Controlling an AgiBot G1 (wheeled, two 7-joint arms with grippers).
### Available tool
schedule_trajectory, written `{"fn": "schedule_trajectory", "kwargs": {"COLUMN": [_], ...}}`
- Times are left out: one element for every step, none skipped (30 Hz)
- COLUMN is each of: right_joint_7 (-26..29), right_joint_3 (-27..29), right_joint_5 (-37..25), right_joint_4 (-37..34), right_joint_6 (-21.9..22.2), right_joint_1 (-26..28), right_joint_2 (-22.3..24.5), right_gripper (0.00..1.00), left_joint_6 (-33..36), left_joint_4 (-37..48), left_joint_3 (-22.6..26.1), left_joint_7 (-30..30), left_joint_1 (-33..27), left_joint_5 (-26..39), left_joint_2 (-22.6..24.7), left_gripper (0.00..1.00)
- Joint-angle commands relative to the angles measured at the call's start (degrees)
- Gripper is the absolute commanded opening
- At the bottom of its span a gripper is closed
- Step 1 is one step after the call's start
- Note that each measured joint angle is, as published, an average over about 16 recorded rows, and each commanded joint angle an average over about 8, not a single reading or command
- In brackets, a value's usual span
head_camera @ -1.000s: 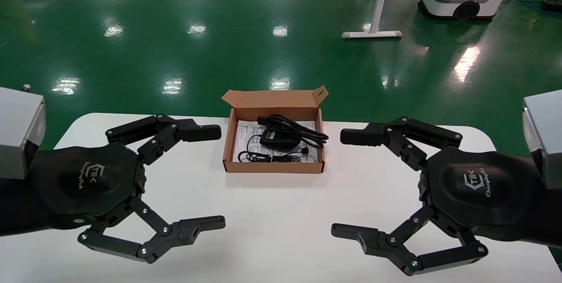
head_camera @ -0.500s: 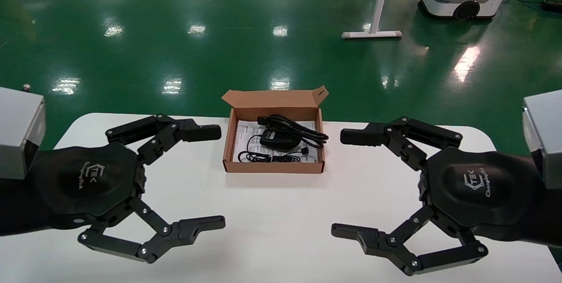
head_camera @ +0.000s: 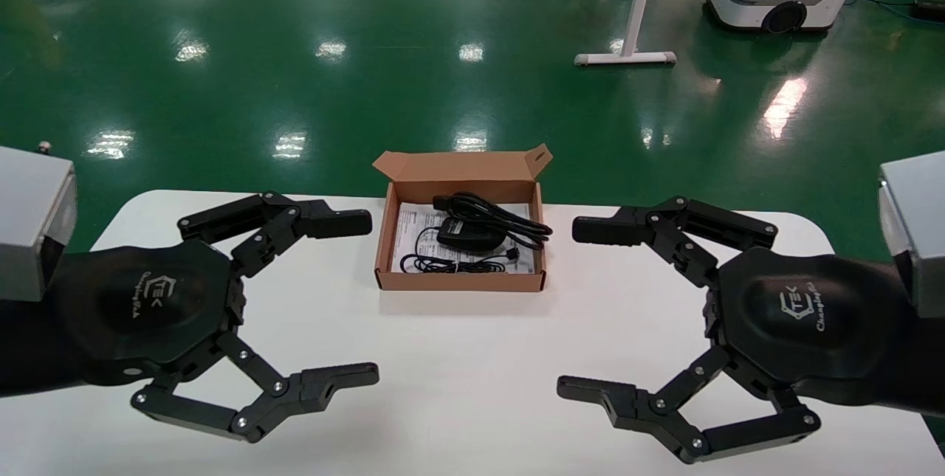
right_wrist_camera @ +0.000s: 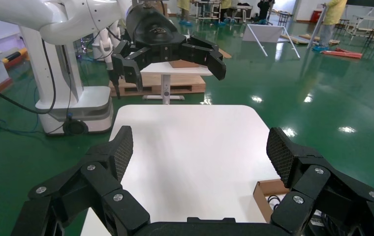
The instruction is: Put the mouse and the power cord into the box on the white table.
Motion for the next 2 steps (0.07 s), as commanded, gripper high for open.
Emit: {"fn": "schedule_trajectory", "kwargs": {"right_joint_7": [0.0, 0.0], "right_joint_3": [0.0, 0.0], "right_joint_5": [0.0, 0.0], "right_joint_4": [0.0, 0.0], "right_joint_6": [0.0, 0.0], "right_joint_1": [0.0, 0.0], "right_joint_2": [0.0, 0.0], "right_gripper": [1.0, 1.0], "left_joint_6": [0.0, 0.0], "left_joint_4": [0.0, 0.0], "left_joint_3": [0.0, 0.0], "left_joint_7": [0.0, 0.0], "left_joint_1": [0.0, 0.0], "left_joint_5": [0.0, 0.0], "left_joint_2": [0.0, 0.0], "left_gripper": [1.0, 1.0]}}
